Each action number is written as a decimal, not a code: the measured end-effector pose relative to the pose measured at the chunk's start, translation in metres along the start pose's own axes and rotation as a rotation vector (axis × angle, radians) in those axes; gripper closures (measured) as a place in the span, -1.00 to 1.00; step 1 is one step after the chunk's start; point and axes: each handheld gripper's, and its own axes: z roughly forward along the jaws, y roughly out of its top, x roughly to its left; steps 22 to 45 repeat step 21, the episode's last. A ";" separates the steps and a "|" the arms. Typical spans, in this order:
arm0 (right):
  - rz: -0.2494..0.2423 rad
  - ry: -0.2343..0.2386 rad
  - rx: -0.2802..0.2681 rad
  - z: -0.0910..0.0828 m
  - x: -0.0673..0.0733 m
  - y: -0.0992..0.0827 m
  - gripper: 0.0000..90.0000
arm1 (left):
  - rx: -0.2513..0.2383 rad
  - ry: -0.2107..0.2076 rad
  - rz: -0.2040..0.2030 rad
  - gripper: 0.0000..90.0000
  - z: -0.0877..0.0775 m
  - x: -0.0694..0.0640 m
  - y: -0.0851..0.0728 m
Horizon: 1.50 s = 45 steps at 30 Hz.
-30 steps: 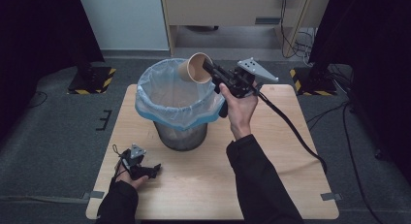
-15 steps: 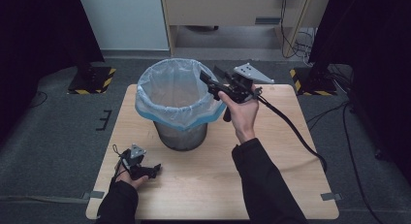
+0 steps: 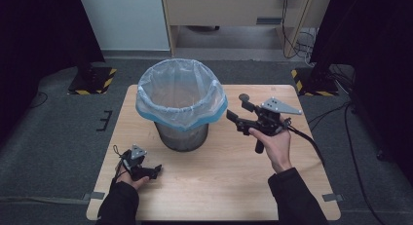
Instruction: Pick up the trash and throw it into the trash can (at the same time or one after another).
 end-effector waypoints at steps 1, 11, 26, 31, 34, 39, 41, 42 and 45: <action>-0.005 -0.007 0.021 -0.003 -0.003 -0.007 -0.47 | 0.000 0.000 0.000 -1.00 0.000 0.000 0.000; -0.027 -0.110 0.250 -0.031 -0.042 -0.073 -0.52 | 0.000 0.000 0.000 -1.00 0.000 0.000 0.000; -0.005 -0.246 0.406 -0.041 -0.085 -0.120 -0.54 | -0.001 -0.002 -0.002 -1.00 0.000 0.000 0.000; -0.005 -0.246 0.406 -0.041 -0.085 -0.120 -0.54 | -0.001 -0.002 -0.002 -1.00 0.000 0.000 0.000; -0.005 -0.246 0.406 -0.041 -0.085 -0.120 -0.54 | -0.001 -0.002 -0.002 -1.00 0.000 0.000 0.000; -0.005 -0.246 0.406 -0.041 -0.085 -0.120 -0.54 | -0.001 -0.002 -0.002 -1.00 0.000 0.000 0.000; -0.005 -0.246 0.406 -0.041 -0.085 -0.120 -0.54 | -0.001 -0.002 -0.002 -1.00 0.000 0.000 0.000; -0.005 -0.246 0.406 -0.041 -0.085 -0.120 -0.54 | -0.001 -0.002 -0.002 -1.00 0.000 0.000 0.000; -0.005 -0.246 0.406 -0.041 -0.085 -0.120 -0.54 | -0.001 -0.002 -0.002 -1.00 0.000 0.000 0.000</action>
